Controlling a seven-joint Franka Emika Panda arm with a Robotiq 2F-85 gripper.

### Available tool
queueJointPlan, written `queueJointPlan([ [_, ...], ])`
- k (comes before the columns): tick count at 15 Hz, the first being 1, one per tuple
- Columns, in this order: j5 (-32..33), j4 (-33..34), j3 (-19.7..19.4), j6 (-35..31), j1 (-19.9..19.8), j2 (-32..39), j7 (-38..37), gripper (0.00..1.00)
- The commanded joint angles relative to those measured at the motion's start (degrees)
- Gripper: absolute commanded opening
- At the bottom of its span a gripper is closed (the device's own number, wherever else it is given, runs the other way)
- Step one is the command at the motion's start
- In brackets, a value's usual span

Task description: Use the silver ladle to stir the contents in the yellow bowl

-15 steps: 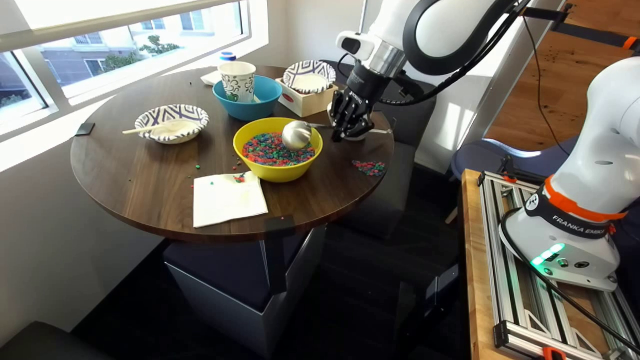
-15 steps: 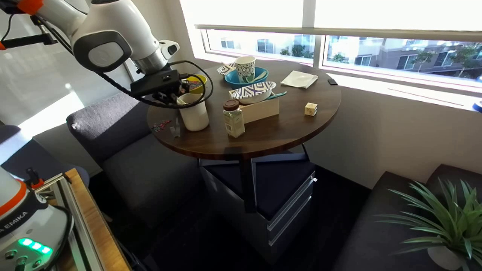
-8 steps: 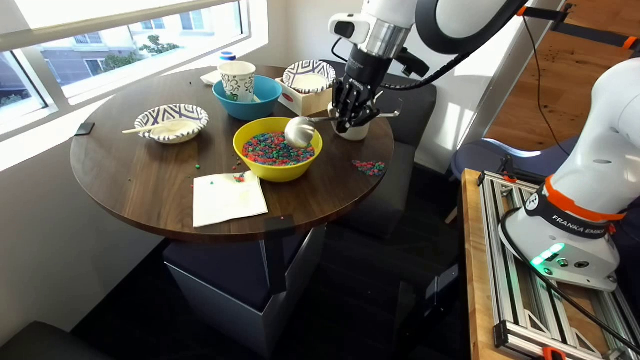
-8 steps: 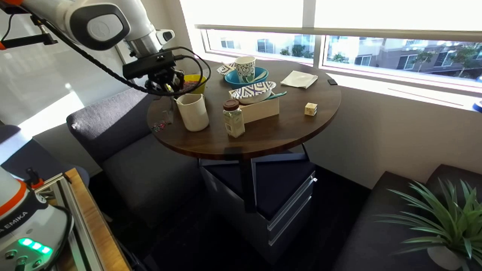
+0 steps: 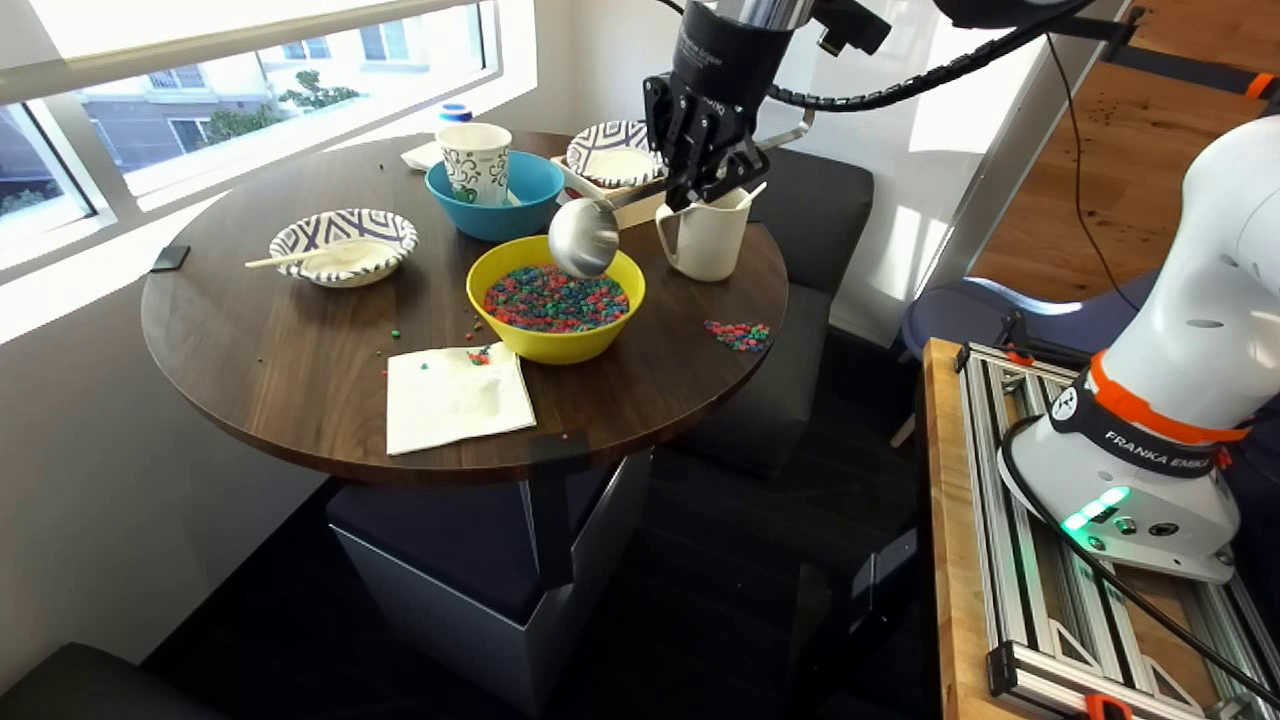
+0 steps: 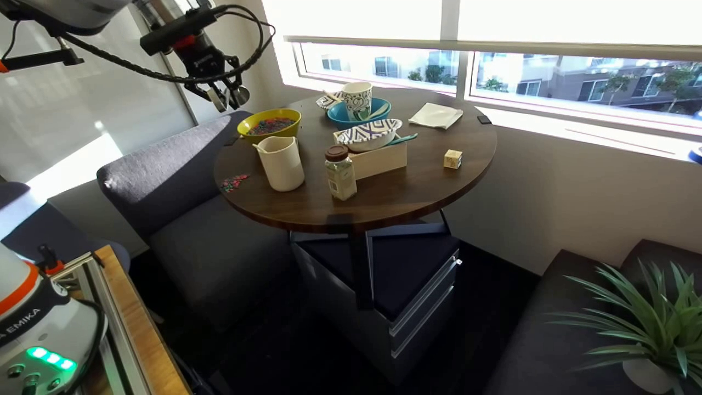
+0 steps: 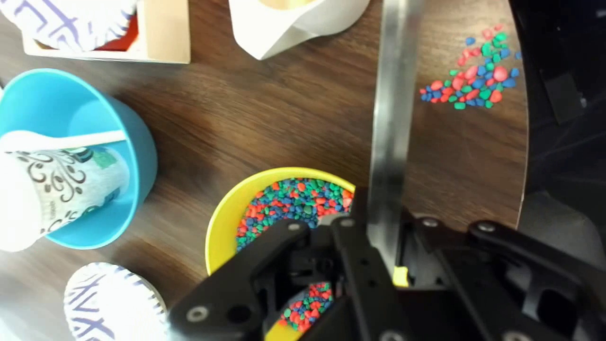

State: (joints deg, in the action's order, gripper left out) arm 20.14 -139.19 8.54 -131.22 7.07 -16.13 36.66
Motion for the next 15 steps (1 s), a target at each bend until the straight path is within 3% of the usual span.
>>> queueJointPlan([
  [1, 4.27, 4.65, 0.78, 6.20, 1.46, 2.84, -0.27, 0.04],
  [2, -1.90, 3.64, -1.81, 4.71, 2.87, 2.27, 5.68, 0.03],
  [3, 2.56, 2.92, 0.02, 4.20, 1.94, 1.31, -0.14, 0.09],
  [5, -0.17, 3.06, -1.09, 4.15, 2.39, 1.80, 3.45, 0.09],
  [6, -0.56, 3.06, -1.44, 4.15, 2.37, 1.91, 4.17, 0.03],
  [10, 12.43, 9.27, 2.22, 8.61, 2.27, 7.33, 2.87, 0.03],
  [15, 23.24, 19.87, 5.39, 18.35, 4.48, 17.50, 5.44, 0.03],
])
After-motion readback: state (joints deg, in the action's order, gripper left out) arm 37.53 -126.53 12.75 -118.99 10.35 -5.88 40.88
